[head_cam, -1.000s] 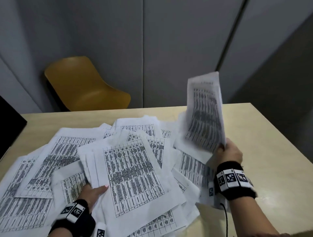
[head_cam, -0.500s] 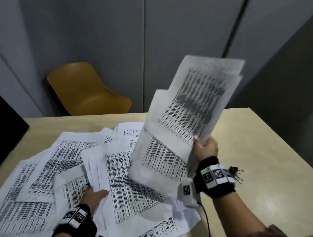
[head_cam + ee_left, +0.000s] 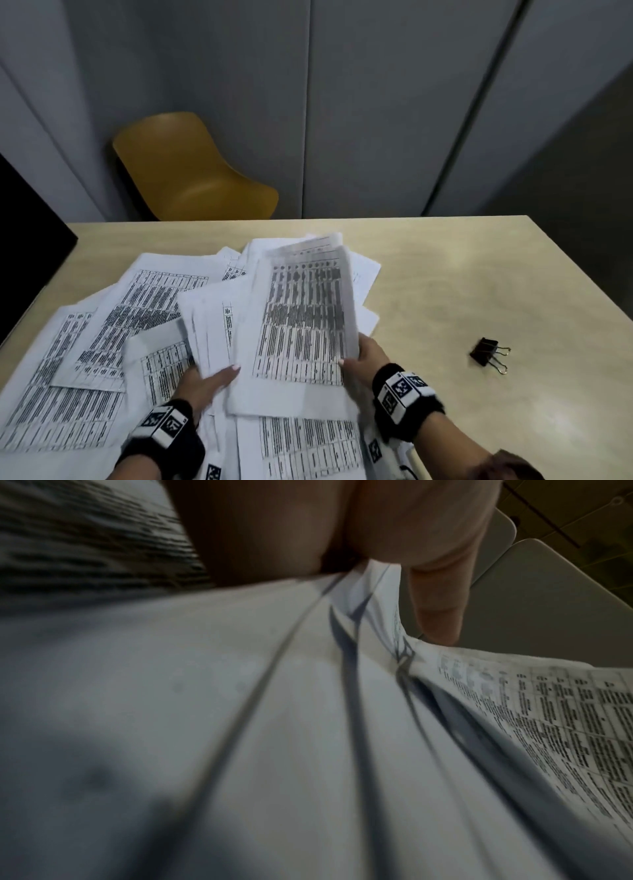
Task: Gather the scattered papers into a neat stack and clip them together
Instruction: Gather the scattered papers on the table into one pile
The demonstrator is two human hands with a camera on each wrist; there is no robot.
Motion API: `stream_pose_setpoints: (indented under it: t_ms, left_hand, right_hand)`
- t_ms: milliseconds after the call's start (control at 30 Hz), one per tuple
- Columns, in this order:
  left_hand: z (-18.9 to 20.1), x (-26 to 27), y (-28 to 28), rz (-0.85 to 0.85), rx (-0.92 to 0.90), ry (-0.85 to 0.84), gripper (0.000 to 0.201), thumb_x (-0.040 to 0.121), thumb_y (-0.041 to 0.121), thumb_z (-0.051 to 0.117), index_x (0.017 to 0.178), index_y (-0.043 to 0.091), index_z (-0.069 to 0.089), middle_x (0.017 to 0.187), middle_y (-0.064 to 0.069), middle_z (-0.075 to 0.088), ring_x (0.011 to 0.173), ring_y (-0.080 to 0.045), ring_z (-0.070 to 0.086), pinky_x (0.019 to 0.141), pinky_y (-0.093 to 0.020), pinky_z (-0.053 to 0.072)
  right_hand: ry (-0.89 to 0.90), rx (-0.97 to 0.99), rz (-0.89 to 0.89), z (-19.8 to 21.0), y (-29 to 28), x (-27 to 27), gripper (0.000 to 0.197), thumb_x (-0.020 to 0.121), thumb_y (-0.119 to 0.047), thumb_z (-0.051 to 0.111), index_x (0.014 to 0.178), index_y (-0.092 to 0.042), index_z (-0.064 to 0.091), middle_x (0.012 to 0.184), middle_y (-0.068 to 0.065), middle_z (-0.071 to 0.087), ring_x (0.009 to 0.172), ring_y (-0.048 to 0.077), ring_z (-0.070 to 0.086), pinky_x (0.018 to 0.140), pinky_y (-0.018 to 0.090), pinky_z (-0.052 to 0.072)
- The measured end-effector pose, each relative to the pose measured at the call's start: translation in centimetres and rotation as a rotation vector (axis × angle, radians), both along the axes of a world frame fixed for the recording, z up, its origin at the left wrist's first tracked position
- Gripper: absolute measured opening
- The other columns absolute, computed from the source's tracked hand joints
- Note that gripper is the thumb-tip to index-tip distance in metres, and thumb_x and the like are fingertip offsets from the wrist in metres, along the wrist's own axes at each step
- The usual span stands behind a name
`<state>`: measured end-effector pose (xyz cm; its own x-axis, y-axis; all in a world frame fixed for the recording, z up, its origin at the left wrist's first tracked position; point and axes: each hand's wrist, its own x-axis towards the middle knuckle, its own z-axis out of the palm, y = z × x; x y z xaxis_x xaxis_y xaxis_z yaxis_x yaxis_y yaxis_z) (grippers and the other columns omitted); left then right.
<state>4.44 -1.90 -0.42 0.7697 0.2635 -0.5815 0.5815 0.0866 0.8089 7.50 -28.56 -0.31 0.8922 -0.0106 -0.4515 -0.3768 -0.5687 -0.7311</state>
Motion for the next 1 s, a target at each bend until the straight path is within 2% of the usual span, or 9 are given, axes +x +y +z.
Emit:
stream_pose_setpoints:
  t_ms: [33,133,233,400,533,700,800,900,1000]
  left_hand:
    - [-0.1,0.0,0.1,-0.017,0.029,0.015,0.052,0.069,0.021,0.079,0.108,-0.003,0.055,0.111,-0.015,0.062,0.096,-0.025,0.058,0.084,-0.032,0.043]
    - [-0.1,0.1,0.1,-0.034,0.053,-0.009,0.035,0.078,-0.001,0.068,0.107,0.004,0.050,0.111,-0.009,0.055,0.099,-0.022,0.051,0.096,-0.039,0.040]
    - [-0.8,0.2,0.7,-0.026,0.099,0.002,0.039,0.078,-0.005,0.066,0.114,-0.009,0.052,0.115,-0.016,0.060,0.102,-0.029,0.056,0.098,-0.039,0.040]
    - [-0.6,0.6,3.5,0.084,0.043,-0.005,0.049,0.079,-0.002,0.064,0.125,-0.008,0.048,0.121,-0.028,0.059,0.107,-0.037,0.058,0.101,-0.045,0.040]
    - [-0.5,-0.1,6.0,0.178,0.045,-0.035,0.041,0.081,-0.004,0.061,0.120,-0.013,0.050,0.118,-0.030,0.059,0.101,-0.036,0.057,0.098,-0.044,0.041]
    - [-1.5,-1.4,6.7,0.223,0.021,0.003,0.040,0.083,-0.002,0.058,0.120,-0.013,0.049,0.118,-0.027,0.058,0.100,-0.035,0.054,0.098,-0.045,0.039]
    - [-1.8,-1.2,6.6,0.246,-0.016,0.016,0.040,0.083,-0.004,0.058,0.121,-0.012,0.049,0.121,-0.028,0.058,0.105,-0.037,0.055,0.102,-0.049,0.038]
    - [-2.3,-1.2,6.5,0.290,-0.041,0.016,0.042,0.081,-0.005,0.058,0.121,-0.013,0.049,0.122,-0.028,0.058,0.113,-0.042,0.054,0.104,-0.052,0.037]
    - [-2.5,-1.1,6.3,0.292,-0.029,0.023,0.043,0.080,0.000,0.061,0.120,-0.011,0.050,0.121,-0.025,0.059,0.113,-0.040,0.054,0.105,-0.051,0.035]
  right_hand:
    - [0.019,-0.020,0.035,-0.3,0.3,0.0,0.044,0.076,-0.005,0.061,0.119,-0.013,0.054,0.106,0.011,0.066,0.098,0.024,0.062,0.088,0.030,0.049]
    - [-0.001,-0.019,0.062,-0.7,0.7,0.1,0.038,0.075,-0.013,0.065,0.112,-0.015,0.057,0.102,0.007,0.069,0.092,0.022,0.064,0.084,0.030,0.052]
    - [-0.103,-0.086,-0.124,-0.7,-0.5,1.4,0.030,0.080,-0.022,0.064,0.108,-0.016,0.056,0.089,0.002,0.063,0.083,0.020,0.059,0.075,0.024,0.044]
    - [-0.059,-0.174,-0.408,-0.9,-3.3,5.4,0.048,0.081,-0.024,0.063,0.124,-0.006,0.047,0.127,0.020,0.049,0.111,0.034,0.056,0.095,0.037,0.046]
    - [0.026,-0.111,-0.408,-1.2,-2.9,7.3,0.061,0.078,-0.042,0.065,0.122,-0.004,0.049,0.120,0.019,0.060,0.109,0.034,0.058,0.094,0.037,0.047]
    - [0.002,-0.297,-0.428,-0.8,-0.6,8.5,0.085,0.071,-0.042,0.073,0.133,-0.003,0.029,0.135,0.025,0.037,0.124,0.041,0.040,0.101,0.045,0.036]
    - [0.006,-0.269,-0.396,-0.8,0.5,9.4,0.108,0.064,-0.042,0.077,0.141,-0.007,0.011,0.135,0.022,0.032,0.123,0.041,0.040,0.099,0.048,0.039]
    - [0.001,-0.278,-0.290,-1.2,2.1,9.5,0.106,0.067,-0.050,0.068,0.142,-0.010,0.005,0.131,0.019,0.031,0.110,0.042,0.052,0.089,0.049,0.048]
    - [0.022,-0.282,-0.310,-1.4,3.0,9.2,0.096,0.067,-0.057,0.064,0.133,-0.005,0.019,0.128,0.019,0.037,0.111,0.040,0.051,0.086,0.045,0.046]
